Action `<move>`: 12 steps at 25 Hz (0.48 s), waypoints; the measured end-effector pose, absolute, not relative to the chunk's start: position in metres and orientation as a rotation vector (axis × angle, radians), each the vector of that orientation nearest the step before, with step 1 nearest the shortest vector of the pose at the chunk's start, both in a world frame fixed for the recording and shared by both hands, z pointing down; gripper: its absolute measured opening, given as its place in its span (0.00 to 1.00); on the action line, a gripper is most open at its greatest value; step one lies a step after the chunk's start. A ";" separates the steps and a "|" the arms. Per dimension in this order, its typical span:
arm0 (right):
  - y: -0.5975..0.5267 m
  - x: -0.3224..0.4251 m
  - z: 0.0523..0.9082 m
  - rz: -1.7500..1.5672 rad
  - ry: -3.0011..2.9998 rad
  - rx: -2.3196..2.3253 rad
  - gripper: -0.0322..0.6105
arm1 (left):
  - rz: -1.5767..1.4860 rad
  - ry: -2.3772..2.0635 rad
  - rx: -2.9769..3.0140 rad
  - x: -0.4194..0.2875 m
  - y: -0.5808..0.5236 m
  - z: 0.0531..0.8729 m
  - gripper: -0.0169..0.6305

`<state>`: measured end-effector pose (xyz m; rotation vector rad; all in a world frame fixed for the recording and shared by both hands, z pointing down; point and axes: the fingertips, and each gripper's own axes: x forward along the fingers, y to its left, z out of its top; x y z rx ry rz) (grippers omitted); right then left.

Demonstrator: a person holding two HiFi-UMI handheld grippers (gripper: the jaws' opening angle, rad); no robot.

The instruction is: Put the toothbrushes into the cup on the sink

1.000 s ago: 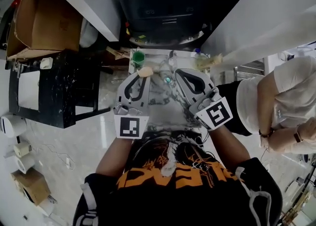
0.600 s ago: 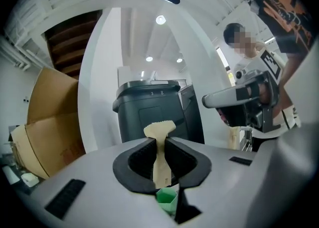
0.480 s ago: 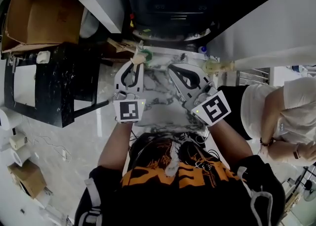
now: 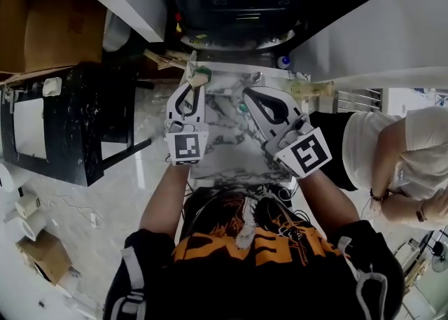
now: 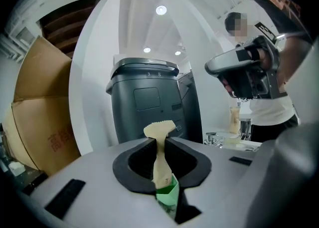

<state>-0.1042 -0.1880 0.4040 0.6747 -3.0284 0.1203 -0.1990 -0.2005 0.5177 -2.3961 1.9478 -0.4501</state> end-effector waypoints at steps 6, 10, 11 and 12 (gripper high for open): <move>-0.189 -0.101 0.398 0.128 -3.038 0.707 0.07 | -0.492 1.927 -2.417 -0.192 -0.202 0.530 0.13; -0.186 -0.096 0.402 0.126 -3.017 0.701 0.07 | -0.567 1.937 -2.438 -0.193 -0.204 0.548 0.19; -0.185 -0.096 0.402 0.128 -3.017 0.702 0.07 | -0.580 1.948 -2.444 -0.195 -0.204 0.552 0.27; -0.184 -0.095 0.401 0.128 -3.016 0.703 0.07 | -0.587 1.962 -2.447 -0.196 -0.204 0.554 0.36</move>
